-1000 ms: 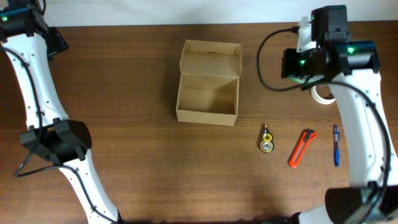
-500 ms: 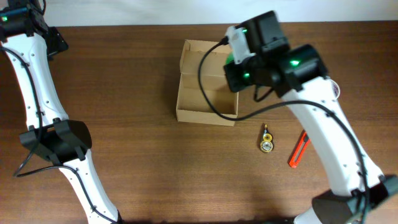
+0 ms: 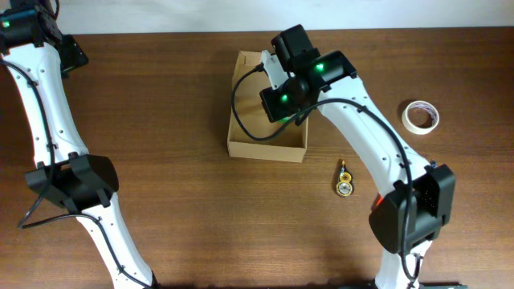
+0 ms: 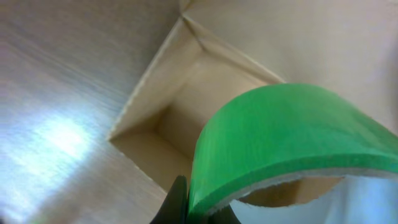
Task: Pack container
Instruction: 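Carry the green tape roll over the box and lower it inside, then open the right gripper and lift it out of the box, then grasp the white masking tape roll by its rim with the right gripper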
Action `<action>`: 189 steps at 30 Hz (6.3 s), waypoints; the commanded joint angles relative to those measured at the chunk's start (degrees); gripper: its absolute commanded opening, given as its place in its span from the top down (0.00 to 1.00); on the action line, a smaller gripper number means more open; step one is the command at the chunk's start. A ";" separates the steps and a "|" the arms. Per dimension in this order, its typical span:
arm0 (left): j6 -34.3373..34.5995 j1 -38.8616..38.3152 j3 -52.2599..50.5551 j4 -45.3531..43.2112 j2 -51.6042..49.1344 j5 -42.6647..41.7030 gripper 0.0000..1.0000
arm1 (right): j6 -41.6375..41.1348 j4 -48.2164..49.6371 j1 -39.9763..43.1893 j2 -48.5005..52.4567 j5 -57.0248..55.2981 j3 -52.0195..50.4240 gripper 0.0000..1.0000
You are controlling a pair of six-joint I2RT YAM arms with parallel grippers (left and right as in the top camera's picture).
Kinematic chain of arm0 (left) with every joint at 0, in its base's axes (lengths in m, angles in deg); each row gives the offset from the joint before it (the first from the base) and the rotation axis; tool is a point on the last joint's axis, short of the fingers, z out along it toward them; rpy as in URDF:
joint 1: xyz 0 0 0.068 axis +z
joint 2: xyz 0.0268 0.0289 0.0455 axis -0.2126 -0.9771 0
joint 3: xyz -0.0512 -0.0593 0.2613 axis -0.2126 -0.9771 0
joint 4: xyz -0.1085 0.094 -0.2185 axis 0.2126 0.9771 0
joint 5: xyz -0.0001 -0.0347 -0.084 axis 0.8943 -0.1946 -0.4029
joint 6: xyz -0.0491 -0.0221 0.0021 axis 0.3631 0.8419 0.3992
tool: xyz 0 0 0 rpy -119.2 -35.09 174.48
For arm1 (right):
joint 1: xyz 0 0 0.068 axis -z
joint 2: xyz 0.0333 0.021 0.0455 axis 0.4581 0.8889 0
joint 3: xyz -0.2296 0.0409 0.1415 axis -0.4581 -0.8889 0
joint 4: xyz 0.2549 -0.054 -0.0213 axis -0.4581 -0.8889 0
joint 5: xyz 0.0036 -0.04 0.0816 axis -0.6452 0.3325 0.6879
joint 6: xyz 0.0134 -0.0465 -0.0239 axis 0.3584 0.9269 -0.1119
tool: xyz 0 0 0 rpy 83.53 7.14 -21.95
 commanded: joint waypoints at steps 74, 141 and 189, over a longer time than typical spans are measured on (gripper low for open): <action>-0.68 0.24 -0.28 0.04 1.95 -0.44 0.00 | -3.26 7.52 -6.93 15.32 -2.64 0.98 0.64; -0.68 0.24 -0.28 0.04 1.95 -0.44 0.00 | -1.51 -8.66 44.06 10.43 -9.46 0.55 0.50; -0.68 0.24 -0.28 0.04 1.95 -0.44 0.00 | 5.29 0.92 44.02 21.92 -9.70 0.17 0.80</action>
